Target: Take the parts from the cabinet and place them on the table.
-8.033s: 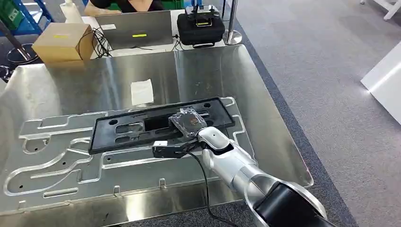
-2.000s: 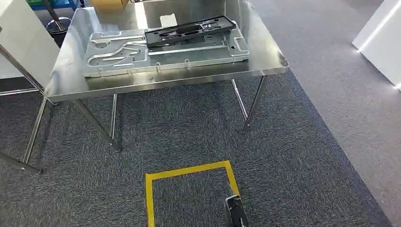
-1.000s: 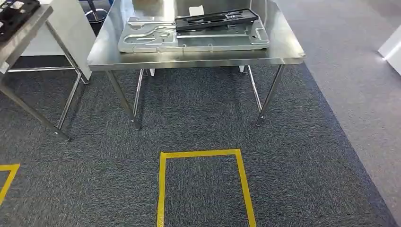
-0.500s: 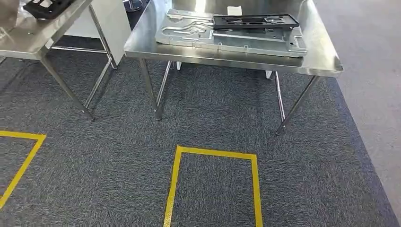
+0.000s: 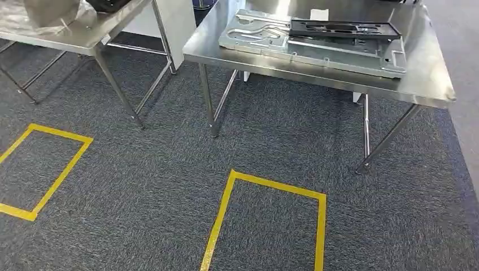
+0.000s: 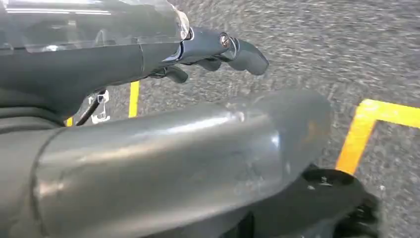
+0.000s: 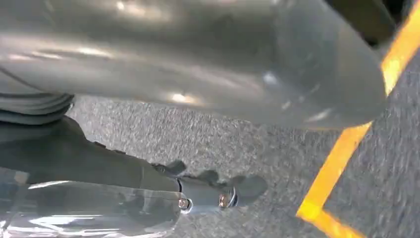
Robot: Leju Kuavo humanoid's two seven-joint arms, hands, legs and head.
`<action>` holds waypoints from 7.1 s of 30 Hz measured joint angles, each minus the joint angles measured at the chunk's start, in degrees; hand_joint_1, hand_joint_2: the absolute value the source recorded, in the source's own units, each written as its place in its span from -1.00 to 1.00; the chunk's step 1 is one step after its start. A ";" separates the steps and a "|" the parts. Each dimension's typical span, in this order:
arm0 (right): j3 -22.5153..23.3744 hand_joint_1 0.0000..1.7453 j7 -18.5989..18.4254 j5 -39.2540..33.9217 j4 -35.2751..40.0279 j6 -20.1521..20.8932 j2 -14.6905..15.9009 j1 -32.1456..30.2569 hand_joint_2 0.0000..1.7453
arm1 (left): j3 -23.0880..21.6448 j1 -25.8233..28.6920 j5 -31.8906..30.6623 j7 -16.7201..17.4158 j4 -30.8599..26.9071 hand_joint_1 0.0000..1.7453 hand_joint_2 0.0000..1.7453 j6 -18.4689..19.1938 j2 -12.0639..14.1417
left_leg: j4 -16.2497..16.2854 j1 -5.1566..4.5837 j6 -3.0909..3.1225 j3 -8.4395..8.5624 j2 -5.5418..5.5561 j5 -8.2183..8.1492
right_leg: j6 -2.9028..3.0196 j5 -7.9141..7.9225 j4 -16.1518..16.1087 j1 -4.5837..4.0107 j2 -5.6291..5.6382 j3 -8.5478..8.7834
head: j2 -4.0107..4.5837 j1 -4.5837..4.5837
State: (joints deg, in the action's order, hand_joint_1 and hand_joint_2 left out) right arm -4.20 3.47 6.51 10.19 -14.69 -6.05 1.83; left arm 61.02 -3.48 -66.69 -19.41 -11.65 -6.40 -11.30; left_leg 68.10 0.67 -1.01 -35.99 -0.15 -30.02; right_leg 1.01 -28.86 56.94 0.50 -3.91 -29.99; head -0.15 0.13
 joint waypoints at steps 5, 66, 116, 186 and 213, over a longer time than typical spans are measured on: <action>-0.17 -1.00 -0.37 0.04 0.00 0.22 0.52 0.14 -1.00 | -0.13 -0.18 -0.35 -0.11 0.00 -1.00 -1.00 0.20 -0.02 | -10.04 -0.97 1.71 4.62 -3.08 2.19 | -1.22 -0.36 0.31 -0.57 -2.57 0.21 | -0.02 -0.09; -5.20 -1.00 0.98 5.42 -0.46 1.84 2.29 -0.15 -1.00 | -0.11 -0.49 -0.59 2.08 0.00 -1.00 -1.00 -1.60 -0.09 | -9.98 -0.61 1.15 4.53 -2.68 2.42 | -1.36 -0.92 0.51 -0.30 -2.86 0.61 | 0.00 0.18; -7.30 -1.00 0.13 8.28 -0.72 4.46 2.36 0.06 -1.00 | -0.02 -0.74 -1.51 2.56 0.00 -1.00 -1.00 -2.95 -0.39 | -5.38 -0.57 0.30 0.82 2.46 0.83 | 0.71 0.23 -0.05 0.30 4.88 0.07 | 0.00 -0.22; -10.27 -1.00 -1.09 11.87 -0.83 5.31 2.19 0.13 -1.00 | 0.13 -0.95 -2.32 3.96 0.00 -1.00 -1.00 -3.21 0.02 | -10.30 -0.72 -0.08 5.09 -5.22 2.56 | -0.06 -0.02 1.48 -0.38 -2.04 -0.60 | -0.02 -0.26; -10.88 -1.00 -1.03 12.90 -0.85 5.73 2.21 0.26 -1.00 | 0.31 -0.82 -2.56 3.65 0.00 -1.00 -1.00 -3.23 0.17 | 4.99 -0.28 -0.70 -3.01 0.40 -2.22 | 0.82 0.29 1.44 0.07 0.34 -1.00 | 0.00 0.00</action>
State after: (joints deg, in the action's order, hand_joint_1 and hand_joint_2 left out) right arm -15.08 2.45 19.41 9.33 -8.96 -3.85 2.09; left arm 61.33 -4.30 -69.24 -15.76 -11.65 -9.64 -11.13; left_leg 73.09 0.39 -1.71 -38.99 0.25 -32.24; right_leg 1.83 -28.57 58.38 0.57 -3.57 -30.99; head -0.15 0.13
